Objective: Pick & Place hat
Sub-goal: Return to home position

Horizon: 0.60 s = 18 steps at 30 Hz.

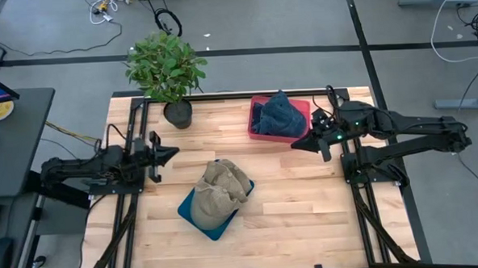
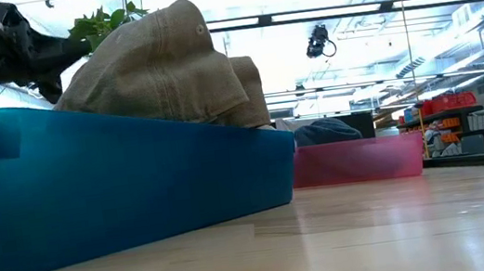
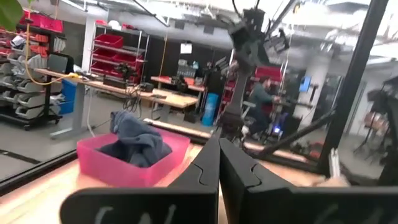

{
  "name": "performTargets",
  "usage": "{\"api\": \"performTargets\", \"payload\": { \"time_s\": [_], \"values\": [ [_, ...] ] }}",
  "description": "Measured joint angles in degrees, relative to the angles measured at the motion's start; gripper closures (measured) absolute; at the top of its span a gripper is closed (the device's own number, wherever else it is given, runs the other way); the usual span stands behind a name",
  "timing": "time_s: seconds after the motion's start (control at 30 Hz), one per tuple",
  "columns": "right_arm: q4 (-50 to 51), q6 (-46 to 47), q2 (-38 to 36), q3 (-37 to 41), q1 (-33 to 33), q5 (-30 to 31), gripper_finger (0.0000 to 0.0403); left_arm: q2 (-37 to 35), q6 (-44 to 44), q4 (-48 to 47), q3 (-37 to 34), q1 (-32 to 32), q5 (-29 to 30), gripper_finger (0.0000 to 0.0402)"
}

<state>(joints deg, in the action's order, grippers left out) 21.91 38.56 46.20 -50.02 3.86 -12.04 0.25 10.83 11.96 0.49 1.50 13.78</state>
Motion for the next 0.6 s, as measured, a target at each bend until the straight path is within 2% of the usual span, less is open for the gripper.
{"api": "performTargets", "payload": {
  "time_s": [0.23,0.47,0.6],
  "values": [
    [3.0,-0.2,-2.3,0.0,0.0,0.0,0.0392,0.0,1.9,-7.9,0.0,-0.1,0.0,0.0398],
    [6.0,-3.0,-6.5,0.0,-0.8,0.0,0.0392,0.0,3.5,-9.0,0.0,-0.1,-0.1,0.0397],
    [10.1,-4.2,-9.9,0.0,-2.5,2.5,0.0399,0.1,3.5,-9.2,0.0,-0.1,-0.1,0.0397]
  ]
}}
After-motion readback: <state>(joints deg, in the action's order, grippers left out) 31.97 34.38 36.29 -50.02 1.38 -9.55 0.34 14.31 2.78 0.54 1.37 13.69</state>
